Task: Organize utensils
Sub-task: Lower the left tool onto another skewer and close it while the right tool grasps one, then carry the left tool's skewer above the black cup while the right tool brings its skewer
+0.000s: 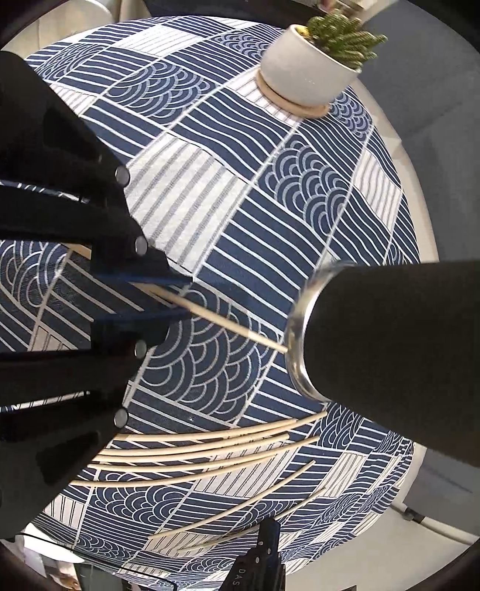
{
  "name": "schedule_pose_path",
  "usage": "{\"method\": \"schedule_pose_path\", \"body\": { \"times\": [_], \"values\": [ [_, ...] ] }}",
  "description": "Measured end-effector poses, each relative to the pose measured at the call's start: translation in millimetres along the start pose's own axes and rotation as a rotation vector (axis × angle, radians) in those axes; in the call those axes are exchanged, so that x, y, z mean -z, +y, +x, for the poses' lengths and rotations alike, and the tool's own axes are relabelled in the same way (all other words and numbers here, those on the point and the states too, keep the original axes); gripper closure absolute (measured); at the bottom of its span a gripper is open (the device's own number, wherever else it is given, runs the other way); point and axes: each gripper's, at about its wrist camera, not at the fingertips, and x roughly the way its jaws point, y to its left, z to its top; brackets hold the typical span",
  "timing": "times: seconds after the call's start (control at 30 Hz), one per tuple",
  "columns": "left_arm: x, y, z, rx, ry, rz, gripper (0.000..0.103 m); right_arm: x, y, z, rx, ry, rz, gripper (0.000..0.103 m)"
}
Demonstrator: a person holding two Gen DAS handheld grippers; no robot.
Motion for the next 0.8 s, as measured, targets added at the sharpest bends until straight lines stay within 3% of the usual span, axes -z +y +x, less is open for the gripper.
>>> {"method": "schedule_pose_path", "body": {
  "times": [0.1,0.43,0.8],
  "values": [
    [7,2,-2,-0.005,0.000,-0.015,0.098,1,-3,0,0.009,0.001,0.000,0.098],
    [33,14,-13,0.011,0.047,-0.085,0.098,7,-22,-21,-0.065,-0.038,0.067,0.098],
    [42,49,-39,-0.036,0.030,-0.176,0.098,-11,-28,-51,-0.119,-0.101,0.069,0.098]
  ]
}}
